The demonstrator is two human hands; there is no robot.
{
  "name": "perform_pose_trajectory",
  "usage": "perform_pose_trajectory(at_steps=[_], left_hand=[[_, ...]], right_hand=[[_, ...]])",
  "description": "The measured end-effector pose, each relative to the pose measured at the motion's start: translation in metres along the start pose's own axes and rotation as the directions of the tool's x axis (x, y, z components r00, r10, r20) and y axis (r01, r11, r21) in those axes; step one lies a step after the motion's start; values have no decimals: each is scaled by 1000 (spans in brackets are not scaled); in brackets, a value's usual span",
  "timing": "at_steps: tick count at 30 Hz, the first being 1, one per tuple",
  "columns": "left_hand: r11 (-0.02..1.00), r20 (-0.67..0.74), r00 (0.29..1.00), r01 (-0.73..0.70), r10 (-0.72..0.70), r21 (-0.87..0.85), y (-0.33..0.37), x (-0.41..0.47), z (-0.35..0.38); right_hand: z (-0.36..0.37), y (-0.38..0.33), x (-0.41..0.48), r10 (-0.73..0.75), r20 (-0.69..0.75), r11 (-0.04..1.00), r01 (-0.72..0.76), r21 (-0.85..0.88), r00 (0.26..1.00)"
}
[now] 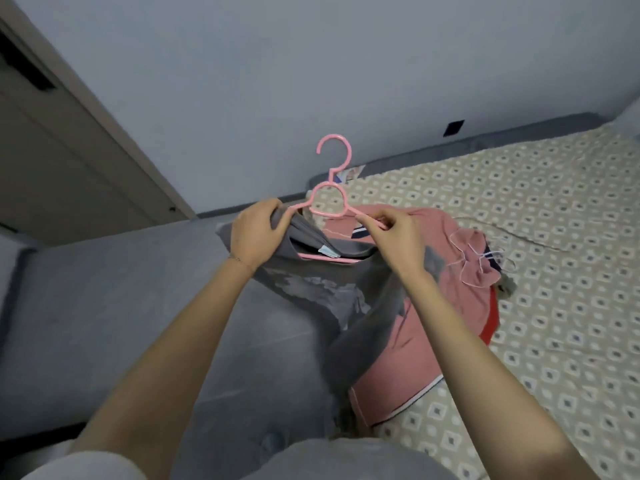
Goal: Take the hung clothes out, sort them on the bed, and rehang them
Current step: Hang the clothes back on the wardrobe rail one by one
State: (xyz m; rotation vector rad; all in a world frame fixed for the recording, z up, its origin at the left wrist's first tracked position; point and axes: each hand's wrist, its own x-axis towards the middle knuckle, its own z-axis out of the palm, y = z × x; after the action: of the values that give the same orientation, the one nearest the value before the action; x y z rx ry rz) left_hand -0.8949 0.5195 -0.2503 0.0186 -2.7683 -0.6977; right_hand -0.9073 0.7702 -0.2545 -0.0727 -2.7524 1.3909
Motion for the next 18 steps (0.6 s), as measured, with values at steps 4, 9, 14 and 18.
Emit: perform_pose_trajectory(at_steps=[4,9,14,18], left_hand=[[996,-83,993,83,-82,12,-49,-44,-51],[973,-187,956,230,-225,4,-108,-125,-113],[923,-284,885,384,-369,-2,-155,-213,-171],[876,-376,807,481,-456,-29,-177,-277,-210]], right_hand=[[43,-50,-24,-129,63,990,133,-49,990],[98,-112,-72,-268,186,955,286,-74,945],[153,-169,-136,-374,303,908,412,-73,877],[189,-207,-189,-434,367,873,485,-55,823]])
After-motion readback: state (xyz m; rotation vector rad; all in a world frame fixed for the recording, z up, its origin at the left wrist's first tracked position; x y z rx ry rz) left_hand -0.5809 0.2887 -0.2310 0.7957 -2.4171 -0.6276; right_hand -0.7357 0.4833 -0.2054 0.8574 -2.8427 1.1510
